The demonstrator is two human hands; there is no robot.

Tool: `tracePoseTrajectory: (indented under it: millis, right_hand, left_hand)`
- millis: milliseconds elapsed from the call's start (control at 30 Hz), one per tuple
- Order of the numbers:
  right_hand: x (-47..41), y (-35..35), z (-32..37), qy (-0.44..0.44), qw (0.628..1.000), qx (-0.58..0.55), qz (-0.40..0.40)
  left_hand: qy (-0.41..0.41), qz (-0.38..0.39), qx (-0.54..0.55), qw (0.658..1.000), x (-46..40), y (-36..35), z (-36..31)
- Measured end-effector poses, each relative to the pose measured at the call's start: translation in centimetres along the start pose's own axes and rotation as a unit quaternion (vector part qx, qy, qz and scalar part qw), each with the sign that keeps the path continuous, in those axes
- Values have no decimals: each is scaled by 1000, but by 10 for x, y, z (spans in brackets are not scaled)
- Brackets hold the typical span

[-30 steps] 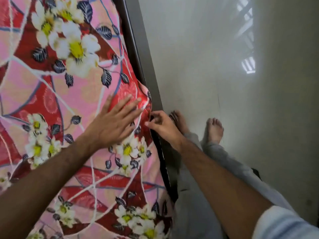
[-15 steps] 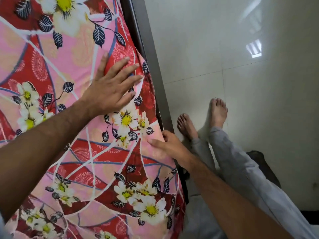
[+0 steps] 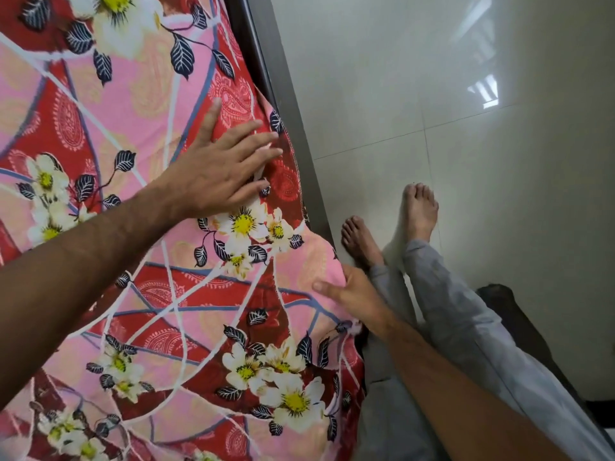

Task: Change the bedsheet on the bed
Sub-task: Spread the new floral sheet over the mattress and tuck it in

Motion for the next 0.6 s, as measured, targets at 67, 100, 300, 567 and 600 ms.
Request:
tracePoseTrajectory:
  millis: [67, 100, 300, 567, 600]
  right_hand:
    - [-7, -7, -8, -7, 999, 26, -28]
    - [-9, -11, -12, -13, 999, 25, -36]
    - [-12, -2, -36, -46, 982, 112, -146]
    - [23, -66, 49, 317, 930, 131, -128]
    - [20, -79, 59, 310, 939, 123, -81]
  left_hand:
    - [-60, -1, -7, 998, 3, 1, -9]
    - [-86, -8, -11, 996, 6, 1, -14]
    - [-92, 3, 4, 996, 30, 7, -18]
    - [-138, 137, -73, 978, -17, 20, 2]
    - [-141, 157, -81, 974, -27, 21, 3]
Point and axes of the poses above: each hand's wrist, its own x-axis away from the middle knuckle, its own y-axis out of the back of the hand, z = x × y, the point moved 1 cm from there along -x, towards the middle knuckle, and after that the axes turned 2 degrees about z, right-handed, at the moved point
